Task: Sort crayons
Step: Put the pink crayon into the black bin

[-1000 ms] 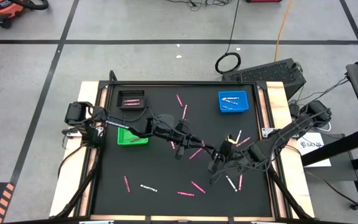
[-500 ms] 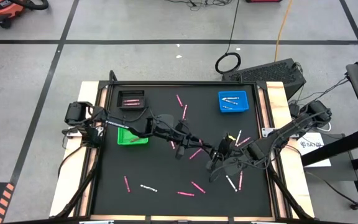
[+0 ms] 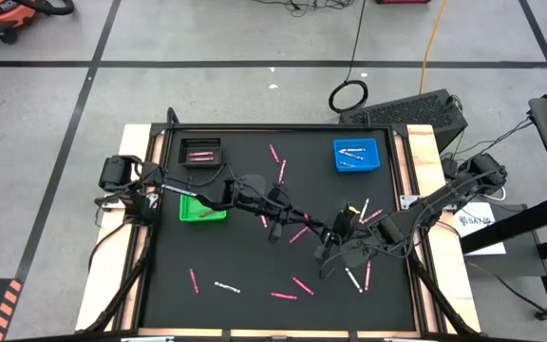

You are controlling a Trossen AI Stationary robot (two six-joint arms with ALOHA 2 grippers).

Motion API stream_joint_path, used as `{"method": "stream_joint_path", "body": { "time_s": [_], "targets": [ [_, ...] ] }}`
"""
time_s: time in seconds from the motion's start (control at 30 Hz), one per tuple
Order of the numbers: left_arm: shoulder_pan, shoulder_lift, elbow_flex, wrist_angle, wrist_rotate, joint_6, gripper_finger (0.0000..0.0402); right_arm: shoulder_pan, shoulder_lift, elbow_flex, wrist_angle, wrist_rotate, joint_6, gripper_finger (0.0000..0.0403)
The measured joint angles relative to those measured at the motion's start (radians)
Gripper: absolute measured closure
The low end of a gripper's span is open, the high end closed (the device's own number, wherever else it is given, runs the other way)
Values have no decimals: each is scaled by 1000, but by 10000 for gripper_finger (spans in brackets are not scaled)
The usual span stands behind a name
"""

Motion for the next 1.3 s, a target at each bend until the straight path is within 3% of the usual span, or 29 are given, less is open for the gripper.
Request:
{"method": "stream_joint_path", "body": {
  "time_s": [0.23, 0.47, 0.77, 0.87, 1.07, 1.3],
  "targets": [
    [1, 0, 0, -3, 0, 1, 385, 0, 0, 0, 0, 0, 0, 394],
    [40, -10, 1, -69, 7, 25, 384, -3, 0, 0, -4, 5, -52, 337],
    [147, -149, 1, -460, 0, 156, 384, -81, -54, 0, -31, 119, -207, 276],
    [174, -207, 1, -634, -1, 180, 384, -139, -80, 0, -63, 141, -223, 273],
    [210, -303, 1, -831, -16, 197, 384, -284, -116, 0, -145, 162, -244, 277],
    [259, -379, 1, -1049, -148, 262, 384, -456, -116, 0, -177, 160, -315, 277]
  ]
}}
